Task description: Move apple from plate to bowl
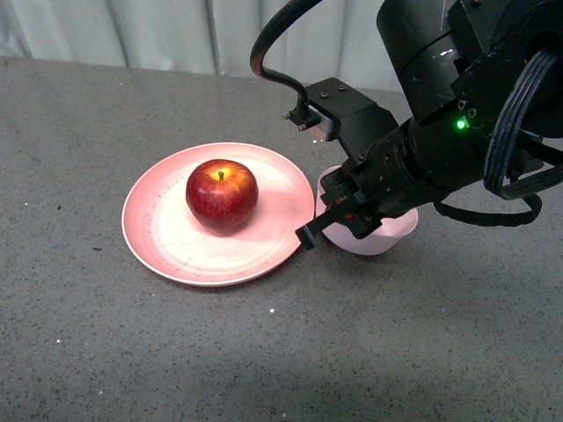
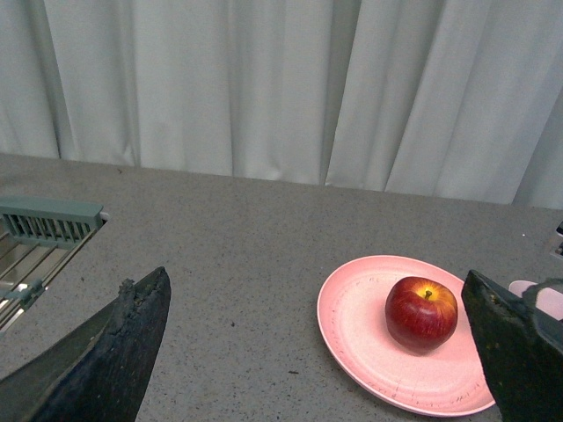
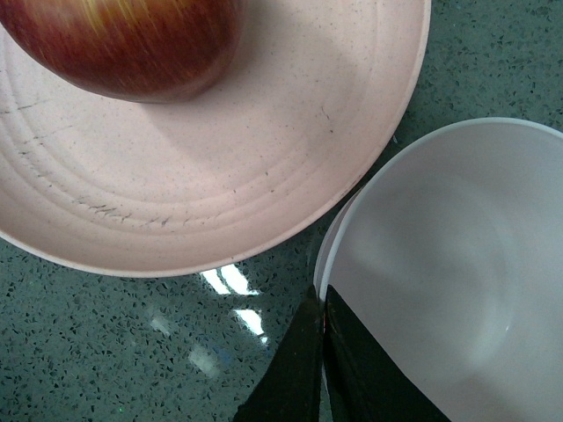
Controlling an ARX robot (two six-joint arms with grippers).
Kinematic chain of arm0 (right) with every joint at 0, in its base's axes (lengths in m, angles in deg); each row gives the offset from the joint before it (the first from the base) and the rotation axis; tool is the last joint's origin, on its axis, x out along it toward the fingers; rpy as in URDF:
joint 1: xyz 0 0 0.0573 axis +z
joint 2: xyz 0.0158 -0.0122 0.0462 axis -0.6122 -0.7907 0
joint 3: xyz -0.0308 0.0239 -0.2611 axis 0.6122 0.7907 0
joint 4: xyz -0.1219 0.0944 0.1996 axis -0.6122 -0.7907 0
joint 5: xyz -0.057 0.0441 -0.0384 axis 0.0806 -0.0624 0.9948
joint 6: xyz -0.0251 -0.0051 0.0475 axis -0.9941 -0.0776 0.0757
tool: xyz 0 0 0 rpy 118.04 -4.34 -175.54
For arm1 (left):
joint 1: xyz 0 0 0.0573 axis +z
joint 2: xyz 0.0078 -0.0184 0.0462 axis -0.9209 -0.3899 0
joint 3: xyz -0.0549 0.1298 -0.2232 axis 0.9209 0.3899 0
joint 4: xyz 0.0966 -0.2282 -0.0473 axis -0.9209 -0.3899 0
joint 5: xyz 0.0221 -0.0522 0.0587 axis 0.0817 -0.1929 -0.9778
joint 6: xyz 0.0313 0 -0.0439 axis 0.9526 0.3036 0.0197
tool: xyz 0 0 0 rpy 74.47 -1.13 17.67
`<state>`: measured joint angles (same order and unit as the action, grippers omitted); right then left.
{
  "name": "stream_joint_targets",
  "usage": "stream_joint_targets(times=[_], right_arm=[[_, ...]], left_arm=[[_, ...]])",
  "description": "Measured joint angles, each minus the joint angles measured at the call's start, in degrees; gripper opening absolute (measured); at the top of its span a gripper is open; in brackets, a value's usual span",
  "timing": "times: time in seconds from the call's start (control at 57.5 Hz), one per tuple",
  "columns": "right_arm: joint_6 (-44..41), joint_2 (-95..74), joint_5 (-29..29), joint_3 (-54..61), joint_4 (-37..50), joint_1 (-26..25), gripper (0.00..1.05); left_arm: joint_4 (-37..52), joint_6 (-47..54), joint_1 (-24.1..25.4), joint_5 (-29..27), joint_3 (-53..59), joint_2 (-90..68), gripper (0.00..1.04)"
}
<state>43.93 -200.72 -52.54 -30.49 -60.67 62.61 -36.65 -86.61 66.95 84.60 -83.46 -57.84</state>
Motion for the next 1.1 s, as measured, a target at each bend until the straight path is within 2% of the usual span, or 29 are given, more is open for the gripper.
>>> stream_joint_targets(times=[0.104,0.174,0.243,0.348,0.435,0.591,0.8,0.956,1.026,1.095], right_arm=[[0.33,-0.26,0.07,0.00,0.22,-0.02,0.12],[0.44,-0.26,0.13,0.00,0.39,-0.17,0.23],[0.72,-0.22,0.04,0.04,0.96,-0.59,0.39],[1.46,0.74,-0.35,0.96,2.54,-1.16,0.53],[2.75,3.34,-0.72,2.93,5.51,-2.01,0.68],[5.31,13.92,1.97,10.45,15.50,-4.79,0.96],[9.09,27.74,0.15,22.53,23.78,-10.40,0.95],[13.73,37.79,5.44,32.55,35.63,-16.92,0.95],[13.97,41.55,14.82,41.16,51.17,-18.60,0.81],[13.97,44.54,15.72,46.21,57.09,-19.63,0.69]], left_arm=[[0.00,0.00,0.00,0.00,0.00,0.00,0.98],[0.00,0.00,0.00,0.00,0.00,0.00,0.98],[0.00,0.00,0.00,0.00,0.00,0.00,0.98],[0.00,0.00,0.00,0.00,0.00,0.00,0.98],[0.00,0.00,0.00,0.00,0.00,0.00,0.98],[0.00,0.00,0.00,0.00,0.00,0.00,0.98],[0.00,0.00,0.00,0.00,0.00,0.00,0.98],[0.00,0.00,0.00,0.00,0.00,0.00,0.98],[0.00,0.00,0.00,0.07,0.00,0.00,0.98],[0.00,0.00,0.00,-0.13,0.00,-0.02,0.98]])
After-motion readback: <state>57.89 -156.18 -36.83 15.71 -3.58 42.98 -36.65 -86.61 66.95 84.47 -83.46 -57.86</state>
